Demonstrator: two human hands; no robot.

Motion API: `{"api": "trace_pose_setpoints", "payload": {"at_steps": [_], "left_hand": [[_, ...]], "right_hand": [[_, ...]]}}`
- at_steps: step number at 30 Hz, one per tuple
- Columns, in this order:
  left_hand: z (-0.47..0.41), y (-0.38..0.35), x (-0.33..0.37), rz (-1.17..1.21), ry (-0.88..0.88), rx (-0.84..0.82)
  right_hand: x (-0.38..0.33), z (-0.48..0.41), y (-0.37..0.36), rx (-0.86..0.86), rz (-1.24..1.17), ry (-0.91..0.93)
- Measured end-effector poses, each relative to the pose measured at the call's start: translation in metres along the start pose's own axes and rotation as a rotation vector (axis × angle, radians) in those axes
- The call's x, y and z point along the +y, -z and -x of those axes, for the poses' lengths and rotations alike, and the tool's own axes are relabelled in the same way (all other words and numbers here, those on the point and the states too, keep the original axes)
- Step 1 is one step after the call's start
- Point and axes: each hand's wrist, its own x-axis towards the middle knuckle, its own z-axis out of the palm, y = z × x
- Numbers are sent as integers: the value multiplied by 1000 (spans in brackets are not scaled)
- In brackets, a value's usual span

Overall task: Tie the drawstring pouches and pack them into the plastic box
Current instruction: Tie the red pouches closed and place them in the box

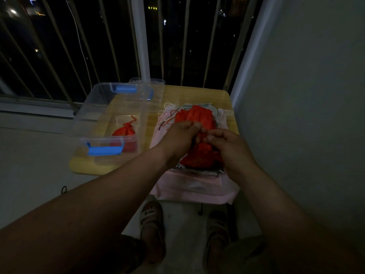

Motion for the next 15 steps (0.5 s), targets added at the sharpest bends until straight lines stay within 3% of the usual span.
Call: {"api": "trace_pose_setpoints", "payload": {"at_steps": [6,11,15], "left_hand": [[-19,14,4,-84,-22,94],[-31,13,15,-275,-161,-106],[-39,12,25,-254,-153,-150]], "right_hand": [[-28,-25,3,103,-108,32],[-39,-48,-10,65,-9,135],[-47,-56,-16,38,-31,182]]}}
